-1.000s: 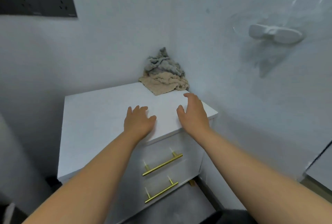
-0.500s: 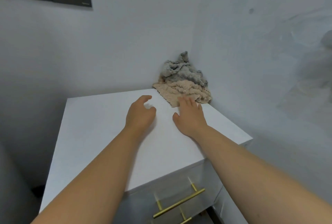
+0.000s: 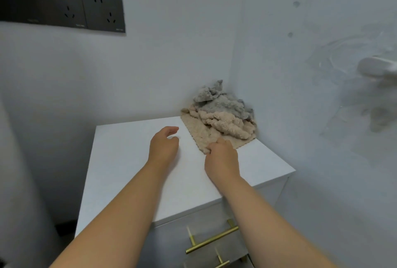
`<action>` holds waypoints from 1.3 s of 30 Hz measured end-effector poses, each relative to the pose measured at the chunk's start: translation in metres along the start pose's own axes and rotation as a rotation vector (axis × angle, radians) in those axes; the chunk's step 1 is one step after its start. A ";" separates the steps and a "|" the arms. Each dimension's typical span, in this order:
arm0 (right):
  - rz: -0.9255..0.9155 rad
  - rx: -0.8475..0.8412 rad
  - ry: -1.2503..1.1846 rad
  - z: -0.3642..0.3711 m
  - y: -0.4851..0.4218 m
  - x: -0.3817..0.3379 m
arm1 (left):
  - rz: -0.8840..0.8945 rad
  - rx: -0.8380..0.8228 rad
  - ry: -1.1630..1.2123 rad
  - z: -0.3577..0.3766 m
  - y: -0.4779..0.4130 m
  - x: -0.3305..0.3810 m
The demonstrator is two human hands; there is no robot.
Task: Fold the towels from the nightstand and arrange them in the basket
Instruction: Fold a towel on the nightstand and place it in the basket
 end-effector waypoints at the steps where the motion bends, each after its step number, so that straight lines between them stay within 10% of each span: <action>1: 0.013 0.007 -0.023 -0.002 0.005 -0.001 | 0.006 -0.016 -0.011 -0.001 0.003 0.000; 10: 0.006 -0.636 -0.435 -0.050 0.016 -0.022 | 0.089 -0.074 -0.153 -0.013 0.033 0.007; 15: -0.027 0.034 -0.211 -0.073 0.007 -0.020 | 0.146 -0.149 -0.436 -0.004 0.033 0.000; 26: 0.020 -0.189 0.186 -0.036 -0.047 0.005 | 0.283 -0.365 -0.712 -0.011 0.012 -0.010; 34: 0.272 0.328 -0.103 -0.092 -0.130 0.020 | 0.311 -0.265 -0.643 -0.009 0.002 -0.014; 39: 0.223 -0.031 -0.094 -0.072 -0.133 0.017 | 0.266 -0.216 -0.526 -0.010 0.001 -0.016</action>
Point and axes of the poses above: each hand's wrist, its own y-axis away from the middle knuckle, its own z-axis out of the palm, x = y × z, the point moved 3 cm from there along -y, towards the middle knuckle
